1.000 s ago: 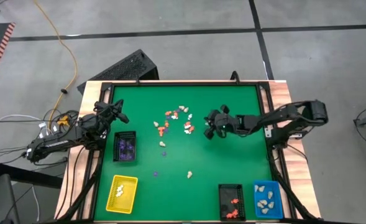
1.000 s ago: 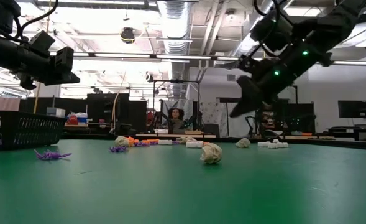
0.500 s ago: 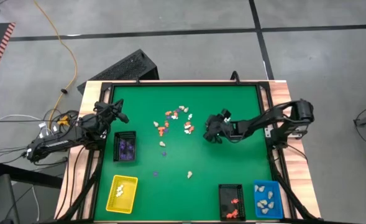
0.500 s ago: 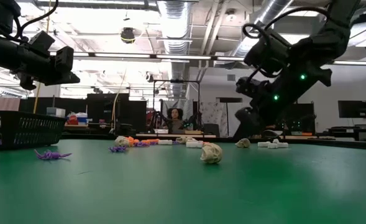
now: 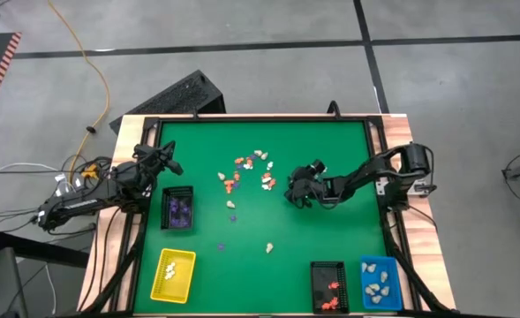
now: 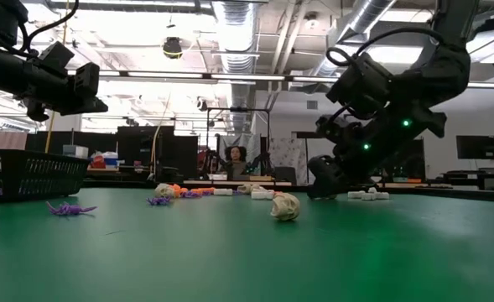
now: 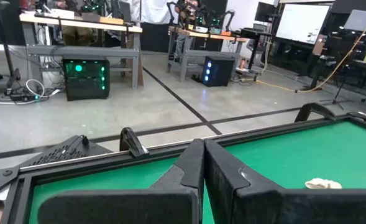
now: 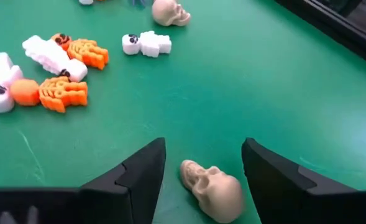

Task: Sort Halloween decoration
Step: Put the white skull toy into the blue basket

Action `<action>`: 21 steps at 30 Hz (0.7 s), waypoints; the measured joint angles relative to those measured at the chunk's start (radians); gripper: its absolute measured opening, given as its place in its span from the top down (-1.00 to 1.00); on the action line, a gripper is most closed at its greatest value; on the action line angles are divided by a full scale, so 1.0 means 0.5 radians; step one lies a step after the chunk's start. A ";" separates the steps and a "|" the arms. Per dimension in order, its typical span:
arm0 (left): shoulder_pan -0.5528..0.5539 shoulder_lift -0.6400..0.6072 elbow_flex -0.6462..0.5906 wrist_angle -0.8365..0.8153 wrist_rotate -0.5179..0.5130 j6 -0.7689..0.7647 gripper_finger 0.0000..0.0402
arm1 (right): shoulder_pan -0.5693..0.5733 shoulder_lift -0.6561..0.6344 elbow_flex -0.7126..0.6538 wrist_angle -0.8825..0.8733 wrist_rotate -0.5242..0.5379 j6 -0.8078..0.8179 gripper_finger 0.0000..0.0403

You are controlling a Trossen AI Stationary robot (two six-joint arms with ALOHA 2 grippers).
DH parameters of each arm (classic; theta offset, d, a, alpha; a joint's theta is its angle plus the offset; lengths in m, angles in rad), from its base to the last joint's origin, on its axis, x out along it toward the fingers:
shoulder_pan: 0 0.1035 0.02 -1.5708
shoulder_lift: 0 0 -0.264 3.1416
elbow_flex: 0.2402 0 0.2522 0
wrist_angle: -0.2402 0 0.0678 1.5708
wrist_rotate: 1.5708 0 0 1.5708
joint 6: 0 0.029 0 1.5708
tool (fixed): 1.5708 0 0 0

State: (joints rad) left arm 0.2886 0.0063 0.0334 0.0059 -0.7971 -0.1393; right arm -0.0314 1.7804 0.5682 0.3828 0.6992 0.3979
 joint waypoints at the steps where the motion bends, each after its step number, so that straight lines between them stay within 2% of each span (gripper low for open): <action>1: 0.000 0.000 0.000 0.000 0.000 0.000 1.00 | 0.002 0.019 -0.001 0.006 -0.002 0.032 -0.17; 5: 0.000 0.000 0.000 0.000 0.000 0.001 1.00 | 0.026 0.065 -0.029 0.030 -0.002 0.137 0.01; 9: 0.000 0.000 0.000 0.000 0.000 0.001 1.00 | 0.028 0.071 -0.056 0.030 -0.023 0.251 0.29; 13: 0.000 0.000 0.000 0.000 0.001 -0.001 1.00 | 0.030 0.070 -0.063 0.036 -0.024 0.232 0.57; 21: 0.000 0.000 0.000 0.000 0.001 -0.002 1.00 | 0.039 0.034 -0.068 0.066 -0.014 0.204 0.60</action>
State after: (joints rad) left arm 0.2885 0.0063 0.0334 0.0059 -0.7967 -0.1402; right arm -0.0119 1.7974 0.5343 0.4160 0.6921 0.4998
